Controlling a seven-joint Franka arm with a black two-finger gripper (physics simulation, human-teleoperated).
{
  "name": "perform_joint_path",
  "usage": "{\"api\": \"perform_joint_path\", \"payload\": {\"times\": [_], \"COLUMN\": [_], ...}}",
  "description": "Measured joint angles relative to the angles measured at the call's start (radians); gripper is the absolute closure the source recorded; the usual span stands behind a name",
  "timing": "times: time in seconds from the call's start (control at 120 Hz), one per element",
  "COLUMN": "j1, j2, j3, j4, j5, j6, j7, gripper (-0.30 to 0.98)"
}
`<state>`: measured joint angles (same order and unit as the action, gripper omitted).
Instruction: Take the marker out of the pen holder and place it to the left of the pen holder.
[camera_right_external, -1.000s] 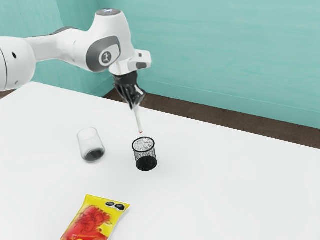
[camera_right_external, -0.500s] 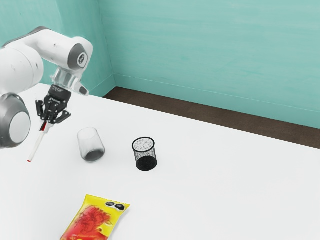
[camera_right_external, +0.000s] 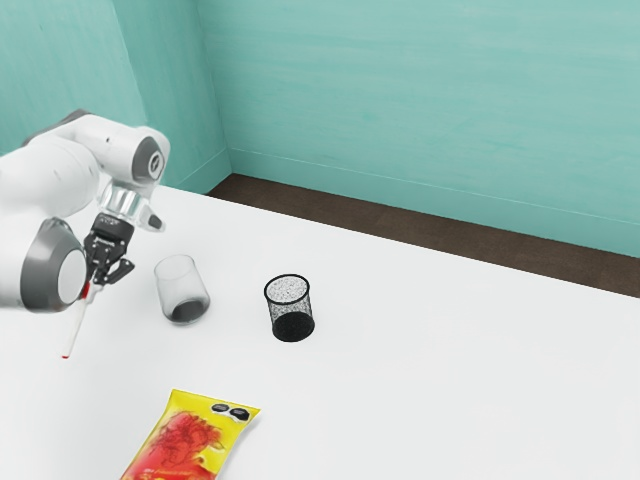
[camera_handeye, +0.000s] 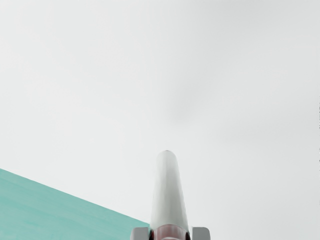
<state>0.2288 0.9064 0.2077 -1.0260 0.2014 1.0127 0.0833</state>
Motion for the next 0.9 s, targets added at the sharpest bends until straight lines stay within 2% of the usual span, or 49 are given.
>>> {"api": "perform_joint_path", "payload": {"times": [0.167, 0.325, 0.417, 0.5, 0.575, 0.65, 0.783, 0.9], "j1": [0.014, 0.028, 0.037, 0.037, 0.036, 0.005, -0.082, -0.149], "j2": [0.020, 0.025, 0.012, -0.114, -0.343, -0.481, -0.685, -0.789], "j3": [-0.001, -0.003, -0.002, -0.053, -0.190, -0.278, -0.304, -0.268], "j4": [0.003, 0.003, 0.005, -0.007, -0.092, -0.174, -0.356, -0.446], "j5": [-0.010, -0.024, -0.035, -0.042, -0.059, -0.080, -0.102, -0.108], "j6": [0.008, 0.015, 0.023, 0.046, 0.108, 0.209, 0.378, 0.464], "j7": [0.008, 0.008, 0.008, 0.007, -0.001, -0.006, -0.018, -0.039], "gripper": [0.78, 0.43, 0.28, 0.19, 0.13, 0.09, 0.05, 0.03]}}
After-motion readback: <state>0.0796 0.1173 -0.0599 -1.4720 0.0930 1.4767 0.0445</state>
